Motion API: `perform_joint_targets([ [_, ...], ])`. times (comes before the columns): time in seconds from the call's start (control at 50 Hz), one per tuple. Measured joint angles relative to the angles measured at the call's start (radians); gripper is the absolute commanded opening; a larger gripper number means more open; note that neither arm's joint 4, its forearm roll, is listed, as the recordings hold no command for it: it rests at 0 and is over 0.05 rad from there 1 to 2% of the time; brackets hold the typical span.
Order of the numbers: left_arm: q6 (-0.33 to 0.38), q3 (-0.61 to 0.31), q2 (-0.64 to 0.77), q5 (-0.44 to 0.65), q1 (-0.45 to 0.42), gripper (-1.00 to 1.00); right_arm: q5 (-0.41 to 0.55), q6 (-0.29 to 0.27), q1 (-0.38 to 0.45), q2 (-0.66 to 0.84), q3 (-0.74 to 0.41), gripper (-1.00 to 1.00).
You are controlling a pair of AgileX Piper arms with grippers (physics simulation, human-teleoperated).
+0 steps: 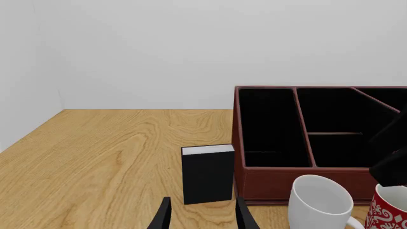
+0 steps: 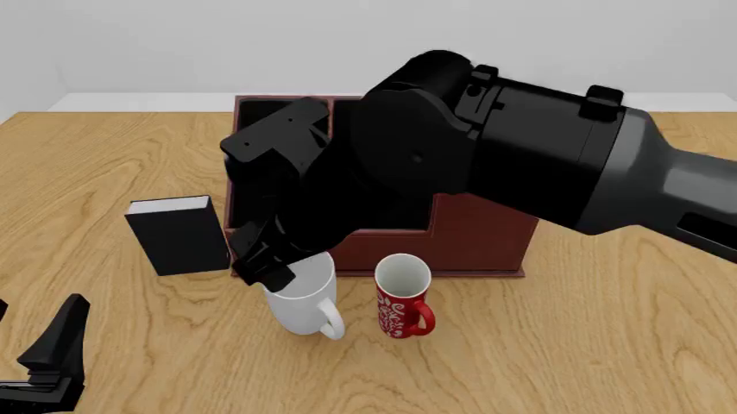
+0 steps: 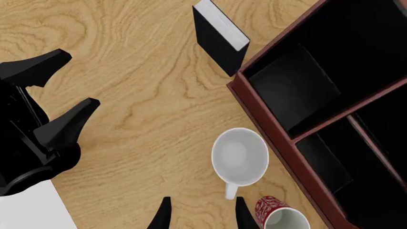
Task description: Pick up the white mug and place it to the right of the caddy.
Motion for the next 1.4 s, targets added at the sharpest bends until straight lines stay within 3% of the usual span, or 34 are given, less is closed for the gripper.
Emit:
perform_joint_targets([
  [0.64, 0.000, 0.000, 0.000, 0.000, 0.000, 1.00, -0.063, 0.071, -0.029, -0.023, 0.112, 1.00],
  [1.4, 0.000, 0.000, 0.000, 0.000, 0.000, 1.00, -0.109, 0.121, -0.070, 0.021, 0.141, 1.00],
])
